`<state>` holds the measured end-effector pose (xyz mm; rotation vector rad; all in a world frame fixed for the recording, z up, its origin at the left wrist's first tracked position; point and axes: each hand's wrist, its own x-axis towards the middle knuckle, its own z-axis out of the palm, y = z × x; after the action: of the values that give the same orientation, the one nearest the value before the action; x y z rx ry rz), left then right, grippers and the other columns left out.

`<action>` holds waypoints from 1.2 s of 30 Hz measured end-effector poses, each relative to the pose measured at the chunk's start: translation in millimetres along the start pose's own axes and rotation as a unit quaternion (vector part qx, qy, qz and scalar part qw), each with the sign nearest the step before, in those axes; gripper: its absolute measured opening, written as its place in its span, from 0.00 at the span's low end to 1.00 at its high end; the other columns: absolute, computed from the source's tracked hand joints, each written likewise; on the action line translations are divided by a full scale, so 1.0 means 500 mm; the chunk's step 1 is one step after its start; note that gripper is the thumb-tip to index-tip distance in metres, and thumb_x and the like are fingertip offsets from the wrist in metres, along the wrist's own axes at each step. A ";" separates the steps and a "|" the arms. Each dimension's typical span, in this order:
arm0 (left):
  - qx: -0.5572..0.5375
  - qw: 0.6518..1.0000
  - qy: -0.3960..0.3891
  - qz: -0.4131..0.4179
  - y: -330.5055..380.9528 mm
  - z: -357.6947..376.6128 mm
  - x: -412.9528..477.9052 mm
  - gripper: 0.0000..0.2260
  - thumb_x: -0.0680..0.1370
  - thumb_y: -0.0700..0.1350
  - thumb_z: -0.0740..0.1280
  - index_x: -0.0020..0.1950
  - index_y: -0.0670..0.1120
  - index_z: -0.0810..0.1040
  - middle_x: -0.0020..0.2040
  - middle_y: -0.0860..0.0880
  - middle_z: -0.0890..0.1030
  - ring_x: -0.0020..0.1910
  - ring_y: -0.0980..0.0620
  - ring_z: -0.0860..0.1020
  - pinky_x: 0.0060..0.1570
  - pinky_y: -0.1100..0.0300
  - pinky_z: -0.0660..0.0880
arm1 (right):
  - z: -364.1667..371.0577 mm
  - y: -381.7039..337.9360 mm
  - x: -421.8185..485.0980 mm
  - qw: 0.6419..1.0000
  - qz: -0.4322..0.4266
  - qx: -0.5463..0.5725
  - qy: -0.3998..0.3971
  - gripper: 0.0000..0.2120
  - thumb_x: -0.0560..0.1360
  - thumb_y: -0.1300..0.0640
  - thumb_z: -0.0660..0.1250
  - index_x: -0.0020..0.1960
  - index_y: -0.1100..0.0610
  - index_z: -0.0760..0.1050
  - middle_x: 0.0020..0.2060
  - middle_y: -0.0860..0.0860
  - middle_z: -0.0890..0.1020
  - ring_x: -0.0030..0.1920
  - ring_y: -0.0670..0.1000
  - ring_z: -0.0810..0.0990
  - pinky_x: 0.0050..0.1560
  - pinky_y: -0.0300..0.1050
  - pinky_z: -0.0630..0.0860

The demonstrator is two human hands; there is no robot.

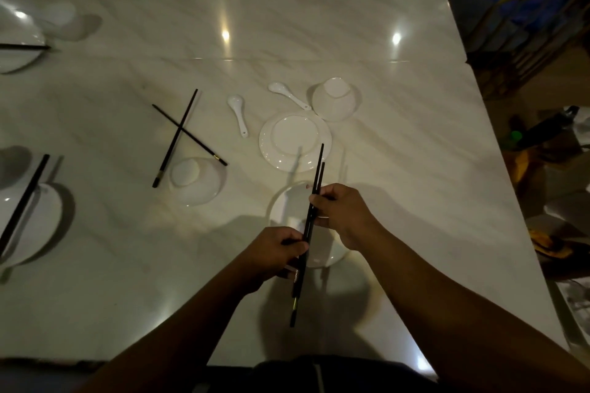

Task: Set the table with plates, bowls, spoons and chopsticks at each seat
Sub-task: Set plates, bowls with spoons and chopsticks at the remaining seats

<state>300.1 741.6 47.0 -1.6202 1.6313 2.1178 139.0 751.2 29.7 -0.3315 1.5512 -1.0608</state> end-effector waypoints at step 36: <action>-0.097 0.989 0.092 -0.054 -0.118 0.065 0.007 0.06 0.74 0.42 0.71 0.39 0.43 0.77 0.37 0.43 0.82 0.33 0.50 0.82 0.32 0.58 0.79 | 0.011 0.107 -0.019 0.952 -0.008 -0.304 0.042 0.08 0.75 0.59 0.68 0.52 0.63 0.78 0.43 0.60 0.83 0.43 0.59 0.84 0.50 0.54 0.81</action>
<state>308.4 790.0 0.5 -1.9671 1.3768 2.1896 165.0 784.9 -4.8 -0.7268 1.9356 -0.5874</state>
